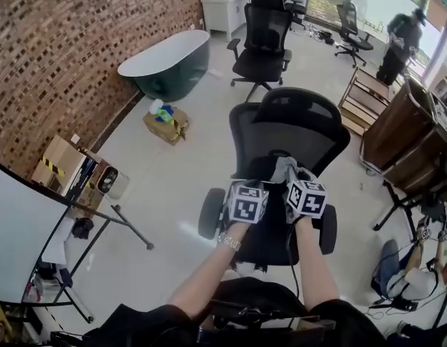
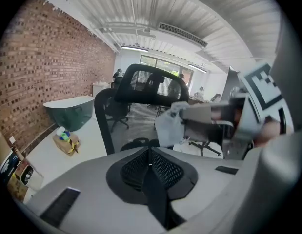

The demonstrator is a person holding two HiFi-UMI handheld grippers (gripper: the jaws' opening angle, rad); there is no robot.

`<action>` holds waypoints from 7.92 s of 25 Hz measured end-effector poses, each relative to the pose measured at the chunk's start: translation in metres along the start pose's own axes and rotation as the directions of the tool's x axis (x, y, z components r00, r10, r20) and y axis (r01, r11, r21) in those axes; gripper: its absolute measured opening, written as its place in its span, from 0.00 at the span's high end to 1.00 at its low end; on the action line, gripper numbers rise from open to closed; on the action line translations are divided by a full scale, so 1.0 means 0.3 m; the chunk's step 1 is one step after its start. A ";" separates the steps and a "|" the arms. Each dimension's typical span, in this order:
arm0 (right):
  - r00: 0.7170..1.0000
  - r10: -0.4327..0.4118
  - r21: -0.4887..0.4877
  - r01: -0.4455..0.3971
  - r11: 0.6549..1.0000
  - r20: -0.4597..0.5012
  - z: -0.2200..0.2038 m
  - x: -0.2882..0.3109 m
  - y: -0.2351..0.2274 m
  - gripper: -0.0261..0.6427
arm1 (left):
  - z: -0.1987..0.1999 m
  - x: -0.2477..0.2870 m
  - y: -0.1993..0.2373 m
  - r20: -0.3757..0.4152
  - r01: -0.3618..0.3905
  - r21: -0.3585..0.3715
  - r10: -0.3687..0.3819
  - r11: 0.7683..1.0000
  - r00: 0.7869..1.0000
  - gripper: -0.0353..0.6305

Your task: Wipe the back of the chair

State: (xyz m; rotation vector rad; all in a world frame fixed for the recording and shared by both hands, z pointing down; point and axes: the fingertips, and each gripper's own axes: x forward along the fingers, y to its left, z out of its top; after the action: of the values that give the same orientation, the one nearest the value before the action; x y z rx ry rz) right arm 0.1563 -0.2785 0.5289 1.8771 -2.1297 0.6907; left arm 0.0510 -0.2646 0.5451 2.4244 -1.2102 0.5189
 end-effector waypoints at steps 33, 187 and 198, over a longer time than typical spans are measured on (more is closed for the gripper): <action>0.961 -0.185 -0.062 0.202 0.977 0.206 0.608 0.050 -0.352 0.90 | 0.108 0.088 0.086 0.003 -0.073 -0.007 0.073 0.997 0.997 0.91; 0.948 0.092 -0.209 -0.161 0.965 -0.304 -0.312 0.842 0.196 0.90 | 0.010 -0.155 0.308 -0.031 -0.314 -0.051 0.313 0.948 0.949 0.91; 0.928 -0.242 -0.204 0.188 0.961 -0.285 -0.268 0.649 -0.496 0.90 | 0.024 -0.112 0.268 -0.017 -0.263 -0.067 0.263 0.962 0.965 0.91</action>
State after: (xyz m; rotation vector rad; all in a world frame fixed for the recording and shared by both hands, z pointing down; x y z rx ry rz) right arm 0.2590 -0.4209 0.7177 1.7454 -1.7026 0.6745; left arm -0.0320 -0.2901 0.5364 2.2148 -1.5321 0.5517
